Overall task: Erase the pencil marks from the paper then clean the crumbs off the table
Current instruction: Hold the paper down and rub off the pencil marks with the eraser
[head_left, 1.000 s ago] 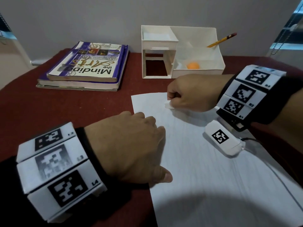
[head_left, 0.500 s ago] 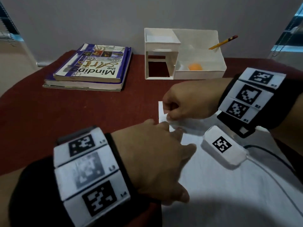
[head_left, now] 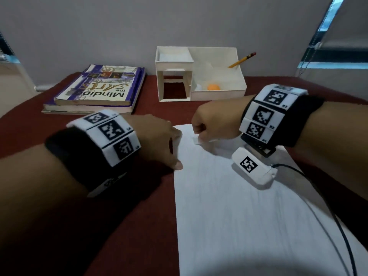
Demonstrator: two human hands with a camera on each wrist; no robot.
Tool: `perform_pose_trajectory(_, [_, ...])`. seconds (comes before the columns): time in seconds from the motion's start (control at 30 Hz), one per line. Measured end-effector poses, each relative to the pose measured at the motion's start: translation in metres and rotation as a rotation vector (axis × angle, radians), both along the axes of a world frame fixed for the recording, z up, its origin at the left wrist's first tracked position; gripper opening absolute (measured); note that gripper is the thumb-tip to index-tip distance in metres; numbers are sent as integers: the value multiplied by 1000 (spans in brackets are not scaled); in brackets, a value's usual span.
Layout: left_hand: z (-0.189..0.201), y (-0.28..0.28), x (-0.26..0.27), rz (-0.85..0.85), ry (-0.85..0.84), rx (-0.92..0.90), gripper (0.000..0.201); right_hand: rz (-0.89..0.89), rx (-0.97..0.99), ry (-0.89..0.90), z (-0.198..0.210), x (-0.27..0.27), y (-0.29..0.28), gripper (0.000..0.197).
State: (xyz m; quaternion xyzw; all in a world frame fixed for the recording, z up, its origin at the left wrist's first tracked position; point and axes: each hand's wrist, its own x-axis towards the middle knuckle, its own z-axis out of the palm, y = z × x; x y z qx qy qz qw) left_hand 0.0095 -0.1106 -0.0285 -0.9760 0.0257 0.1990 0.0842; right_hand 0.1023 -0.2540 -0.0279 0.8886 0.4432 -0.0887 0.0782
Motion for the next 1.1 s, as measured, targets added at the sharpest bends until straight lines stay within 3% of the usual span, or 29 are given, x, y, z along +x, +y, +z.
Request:
perform_pose_trajectory(0.17, [-10, 4, 6, 11, 77, 40, 81, -30, -17, -104, 3, 8, 5, 19])
perform_pose_trajectory(0.37, [-14, 2, 4, 37, 102, 46, 91, 48, 24, 79, -5, -4, 15, 18])
perform_pose_trajectory(0.5, [-15, 4, 5, 68, 109, 92, 94, -39, 68, -57, -8, 12, 14, 17])
perform_pose_trajectory(0.67, [-16, 4, 7, 76, 107, 78, 95, 5, 65, 109, -9, 2, 10, 15])
perform_pose_trajectory(0.83, [-14, 8, 12, 86, 124, 75, 106, -20, 79, -94, -6, 17, 14, 15])
perform_pose_trajectory(1.0, [-17, 10, 14, 86, 117, 80, 109, 33, 55, 66, -6, 7, 16, 16])
perform_pose_trajectory(1.1, [-16, 8, 15, 105, 126, 90, 109, 4, 60, -72, -7, 14, 17, 15])
